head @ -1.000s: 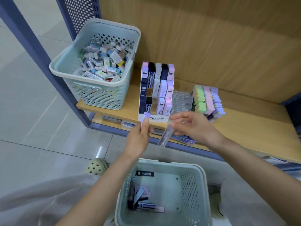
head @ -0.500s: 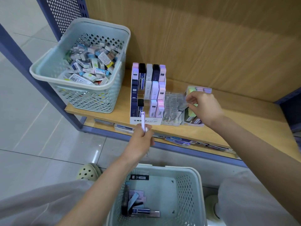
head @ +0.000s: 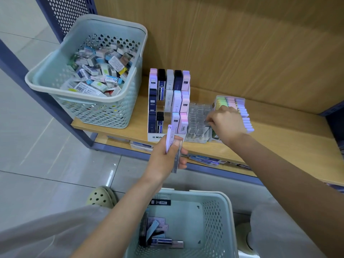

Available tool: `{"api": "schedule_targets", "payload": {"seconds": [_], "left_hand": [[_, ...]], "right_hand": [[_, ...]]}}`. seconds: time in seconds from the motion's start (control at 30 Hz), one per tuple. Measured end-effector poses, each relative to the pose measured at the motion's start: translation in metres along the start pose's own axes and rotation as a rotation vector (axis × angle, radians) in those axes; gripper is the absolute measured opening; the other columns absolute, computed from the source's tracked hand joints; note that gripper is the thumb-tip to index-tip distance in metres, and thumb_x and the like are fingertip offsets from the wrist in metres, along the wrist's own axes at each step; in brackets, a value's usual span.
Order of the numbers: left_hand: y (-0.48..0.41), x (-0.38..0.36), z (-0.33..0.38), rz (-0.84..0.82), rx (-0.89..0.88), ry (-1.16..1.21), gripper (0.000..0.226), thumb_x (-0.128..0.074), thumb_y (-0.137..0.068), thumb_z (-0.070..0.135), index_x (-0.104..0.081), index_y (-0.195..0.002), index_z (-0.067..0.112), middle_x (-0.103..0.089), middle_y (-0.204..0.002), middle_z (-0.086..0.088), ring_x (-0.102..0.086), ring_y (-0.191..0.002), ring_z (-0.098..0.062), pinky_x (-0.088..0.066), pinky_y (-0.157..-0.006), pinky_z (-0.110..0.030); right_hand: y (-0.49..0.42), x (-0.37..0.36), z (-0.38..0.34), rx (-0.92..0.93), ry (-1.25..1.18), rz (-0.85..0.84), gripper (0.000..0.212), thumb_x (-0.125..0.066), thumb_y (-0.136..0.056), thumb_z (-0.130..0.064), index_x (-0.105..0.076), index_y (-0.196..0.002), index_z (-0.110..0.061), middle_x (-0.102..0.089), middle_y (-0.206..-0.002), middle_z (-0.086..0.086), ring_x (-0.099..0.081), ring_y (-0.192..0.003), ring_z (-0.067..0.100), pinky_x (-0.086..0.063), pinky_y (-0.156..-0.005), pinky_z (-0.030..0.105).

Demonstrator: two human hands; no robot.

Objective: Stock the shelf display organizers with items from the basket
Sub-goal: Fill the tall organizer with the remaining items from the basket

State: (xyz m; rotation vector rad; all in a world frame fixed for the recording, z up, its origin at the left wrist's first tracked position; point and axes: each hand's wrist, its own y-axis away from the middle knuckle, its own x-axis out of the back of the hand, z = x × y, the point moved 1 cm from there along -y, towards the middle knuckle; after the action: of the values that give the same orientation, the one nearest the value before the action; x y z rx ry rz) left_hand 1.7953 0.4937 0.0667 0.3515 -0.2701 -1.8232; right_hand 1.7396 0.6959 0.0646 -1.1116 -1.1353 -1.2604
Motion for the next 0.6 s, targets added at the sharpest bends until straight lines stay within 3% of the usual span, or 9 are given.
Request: {"api": "schedule_targets", "payload": {"seconds": [0.17, 0.27, 0.33, 0.47, 0.6], "left_hand": [[-0.001, -0.004, -0.002, -0.007, 0.089, 0.056, 0.019, -0.035, -0.1, 0.005, -0.051, -0.104, 0.013, -0.06, -0.08, -0.002, -0.054, -0.058, -0.011, -0.048, -0.054, -0.016], [0.0, -0.007, -0.003, -0.042, 0.064, 0.012, 0.019, -0.037, -0.099, 0.002, -0.051, -0.11, 0.007, -0.064, -0.083, 0.0, -0.06, -0.061, -0.006, -0.048, -0.055, -0.013], [0.002, -0.009, -0.004, -0.071, 0.039, 0.015, 0.018, -0.037, -0.099, 0.001, -0.046, -0.112, 0.008, -0.066, -0.089, 0.003, -0.062, -0.064, -0.005, -0.051, -0.059, -0.014], [0.008, -0.013, -0.004, -0.151, 0.007, -0.045, 0.014, -0.04, -0.099, 0.005, -0.044, -0.11, 0.012, -0.067, -0.089, 0.003, -0.066, -0.068, -0.005, -0.054, -0.067, -0.019], [0.014, -0.018, -0.004, -0.196, -0.033, -0.131, 0.017, -0.043, -0.098, 0.007, -0.046, -0.115, 0.006, -0.067, -0.083, -0.003, -0.067, -0.069, -0.009, -0.057, -0.077, -0.031]], "right_hand": [[0.003, -0.01, -0.003, 0.039, 0.016, 0.017, 0.03, -0.051, -0.084, 0.003, -0.062, -0.109, -0.011, -0.064, -0.101, 0.009, -0.047, -0.105, 0.026, -0.035, -0.086, 0.032], [0.021, 0.007, -0.013, 0.026, -0.273, 0.101, 0.03, -0.045, -0.095, -0.005, -0.055, -0.123, -0.008, -0.058, -0.119, 0.01, -0.047, -0.112, 0.026, -0.037, -0.091, 0.033], [0.038, 0.023, -0.024, 0.009, -0.553, 0.113, 0.026, -0.045, -0.098, -0.014, -0.056, -0.121, -0.009, -0.058, -0.117, 0.006, -0.054, -0.104, 0.019, -0.041, -0.087, 0.028], [0.066, 0.042, -0.042, 0.046, -0.808, -0.102, 0.022, -0.053, -0.095, -0.026, -0.062, -0.112, -0.015, -0.061, -0.096, -0.007, -0.059, -0.082, 0.008, -0.042, -0.075, 0.019], [0.079, 0.048, -0.042, 0.015, -0.873, -0.237, 0.018, -0.069, -0.084, -0.017, -0.065, -0.102, -0.014, -0.067, -0.089, 0.001, -0.063, -0.081, 0.012, -0.046, -0.071, 0.015]]}}
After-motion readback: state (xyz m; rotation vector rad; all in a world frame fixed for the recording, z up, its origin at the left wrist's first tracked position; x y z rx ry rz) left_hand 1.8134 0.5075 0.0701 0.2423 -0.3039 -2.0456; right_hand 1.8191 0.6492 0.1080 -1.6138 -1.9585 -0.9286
